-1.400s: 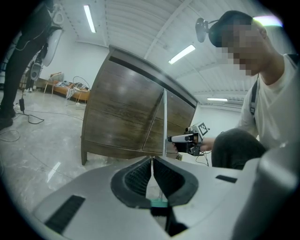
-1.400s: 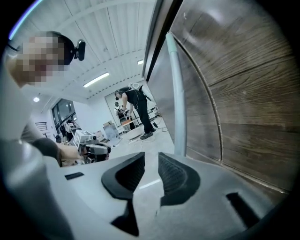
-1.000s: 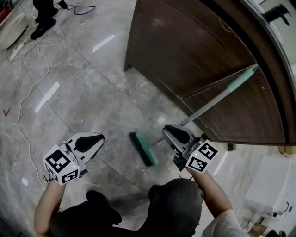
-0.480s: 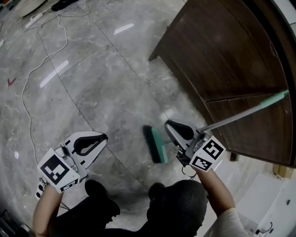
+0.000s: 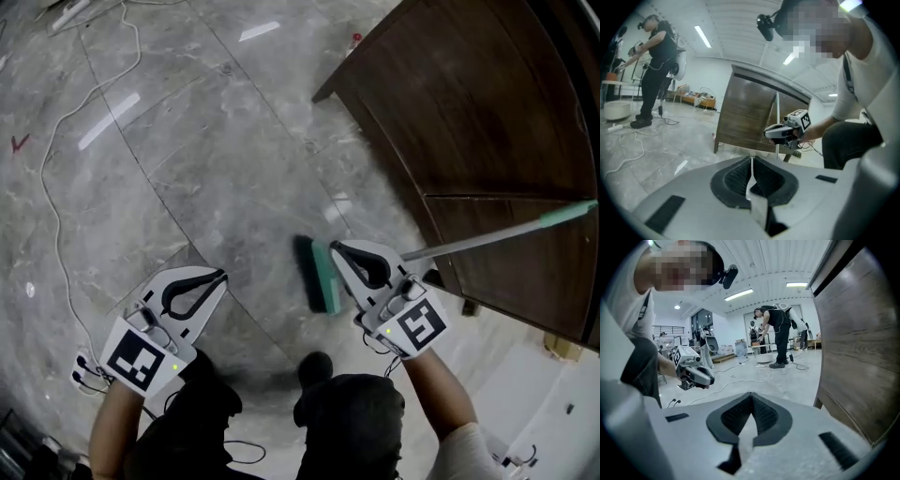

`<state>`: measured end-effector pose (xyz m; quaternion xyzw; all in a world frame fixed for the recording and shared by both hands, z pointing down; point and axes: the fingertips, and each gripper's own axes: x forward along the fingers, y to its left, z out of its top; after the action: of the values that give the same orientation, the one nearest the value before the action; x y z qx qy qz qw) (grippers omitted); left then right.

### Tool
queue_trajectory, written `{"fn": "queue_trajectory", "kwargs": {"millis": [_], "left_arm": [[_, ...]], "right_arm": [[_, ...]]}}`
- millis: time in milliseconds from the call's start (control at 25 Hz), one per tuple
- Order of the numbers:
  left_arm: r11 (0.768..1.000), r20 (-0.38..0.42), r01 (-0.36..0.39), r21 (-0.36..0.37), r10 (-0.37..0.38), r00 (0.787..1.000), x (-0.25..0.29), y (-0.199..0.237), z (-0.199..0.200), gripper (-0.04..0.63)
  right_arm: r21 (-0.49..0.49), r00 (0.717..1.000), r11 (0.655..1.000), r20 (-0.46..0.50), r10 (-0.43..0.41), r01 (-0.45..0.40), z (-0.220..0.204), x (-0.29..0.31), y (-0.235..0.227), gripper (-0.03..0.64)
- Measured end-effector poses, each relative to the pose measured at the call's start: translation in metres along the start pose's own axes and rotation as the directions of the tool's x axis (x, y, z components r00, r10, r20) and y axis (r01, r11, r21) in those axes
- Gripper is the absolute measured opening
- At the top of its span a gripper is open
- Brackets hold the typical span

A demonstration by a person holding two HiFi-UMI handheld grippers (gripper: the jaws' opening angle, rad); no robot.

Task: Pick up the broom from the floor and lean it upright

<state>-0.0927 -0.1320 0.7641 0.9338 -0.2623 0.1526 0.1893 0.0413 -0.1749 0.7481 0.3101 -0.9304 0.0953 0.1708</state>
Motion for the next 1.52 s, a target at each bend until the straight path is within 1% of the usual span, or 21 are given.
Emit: {"fn": "queue_trajectory", "kwargs": {"millis": [40, 80, 120, 160, 200, 240, 280, 320, 480, 560, 680, 840, 1000, 1120, 1240, 1320, 1400, 1440, 1520], "left_arm": [[0.997, 0.016, 0.02, 0.08, -0.021, 1.0, 0.004, -0.01, 0.009, 0.015], [0.983, 0.032, 0.037, 0.177, -0.044, 0.999, 0.006, -0.018, 0.019, 0.015], [0.968, 0.036, 0.043, 0.247, -0.054, 0.998, 0.003, -0.025, 0.028, 0.015], [0.968, 0.025, 0.032, 0.25, -0.039, 0.999, -0.005, -0.028, 0.033, 0.015], [0.984, -0.001, 0.003, 0.177, -0.003, 1.0, -0.016, -0.031, 0.033, 0.015], [0.997, -0.04, -0.038, 0.062, 0.04, 0.998, -0.03, -0.035, 0.032, 0.015], [0.997, -0.074, -0.073, -0.027, 0.071, 0.995, -0.044, -0.043, 0.032, 0.015], [0.993, -0.094, -0.092, -0.069, 0.086, 0.992, -0.056, -0.054, 0.036, 0.015], [0.987, -0.135, -0.121, -0.107, 0.106, 0.985, -0.095, -0.114, 0.069, 0.015], [0.988, -0.132, -0.12, -0.101, 0.106, 0.985, -0.107, -0.147, 0.097, 0.015], [0.989, -0.115, -0.134, -0.059, 0.126, 0.985, -0.122, -0.197, 0.149, 0.015], [0.977, -0.089, -0.19, -0.1, 0.182, 0.979, -0.143, -0.246, 0.23, 0.015], [0.961, -0.061, -0.249, -0.123, 0.244, 0.968, -0.173, -0.299, 0.305, 0.015], [0.948, -0.056, -0.278, -0.153, 0.272, 0.961, -0.202, -0.347, 0.359, 0.015], [0.933, -0.026, -0.301, -0.199, 0.302, 0.953, -0.235, -0.389, 0.408, 0.015], [0.92, 0.011, -0.31, -0.239, 0.321, 0.947, -0.257, -0.413, 0.436, 0.015], [0.91, 0.058, -0.302, -0.284, 0.331, 0.942, -0.279, -0.434, 0.462, 0.015], [0.908, 0.078, -0.297, -0.295, 0.333, 0.94, -0.29, -0.445, 0.472, 0.015], [0.909, 0.093, -0.304, -0.285, 0.342, 0.935, -0.308, -0.466, 0.484, 0.015]], "right_arm": [[0.011, 1.0, 1.0, -0.009, 0.008, -0.008, 0.004, -0.005, 0.004, 0.0], [0.031, 1.0, 0.999, -0.027, 0.013, -0.012, 0.007, -0.012, 0.008, 0.0], [0.054, 0.999, 0.998, -0.043, 0.015, -0.012, 0.011, -0.019, 0.011, 0.0], [0.076, 0.999, 0.997, -0.048, 0.012, -0.008, 0.018, -0.026, 0.014, -0.002], [0.096, 0.999, 0.995, -0.05, 0.006, -0.001, 0.026, -0.035, 0.015, 0.0], [0.113, 0.998, 0.994, -0.055, 0.001, 0.006, 0.034, -0.045, 0.017, 0.0], [0.125, 0.998, 0.992, -0.066, -0.003, 0.012, 0.041, -0.057, 0.02, 0.0], [0.135, 0.997, 0.991, -0.08, -0.005, 0.016, 0.047, -0.069, 0.023, -0.002], [0.161, 0.994, 0.987, -0.111, 0.003, 0.015, 0.083, -0.121, 0.044, 0.0], [0.166, 0.993, 0.986, -0.117, 0.001, 0.019, 0.109, -0.147, 0.054, 0.0], [0.172, 0.991, 0.985, -0.13, -0.001, 0.024, 0.157, -0.191, 0.068, 0.0], [0.179, 0.99, 0.984, -0.139, 0.024, 0.002, 0.234, -0.248, 0.084, 0.0], [0.2, 0.983, 0.98, -0.177, 0.052, -0.016, 0.31, -0.315, 0.106, 0.0], [0.196, 0.981, 0.981, -0.191, 0.041, -0.003, 0.366, -0.372, 0.126, 0.0], [0.193, 0.984, 0.981, -0.175, 0.025, 0.01, 0.414, -0.419, 0.14, 0.0], [0.192, 0.986, 0.981, -0.166, 0.014, 0.019, 0.435, -0.441, 0.145, 0.0], [0.21, 0.989, 0.977, -0.147, -0.001, 0.032, 0.453, -0.455, 0.15, 0.0], [0.219, 0.991, 0.975, -0.134, -0.006, 0.036, 0.463, -0.462, 0.154, 0.0], [0.217, 0.993, 0.975, -0.115, -0.011, 0.036, 0.48, -0.477, 0.168, 0.0]]}}
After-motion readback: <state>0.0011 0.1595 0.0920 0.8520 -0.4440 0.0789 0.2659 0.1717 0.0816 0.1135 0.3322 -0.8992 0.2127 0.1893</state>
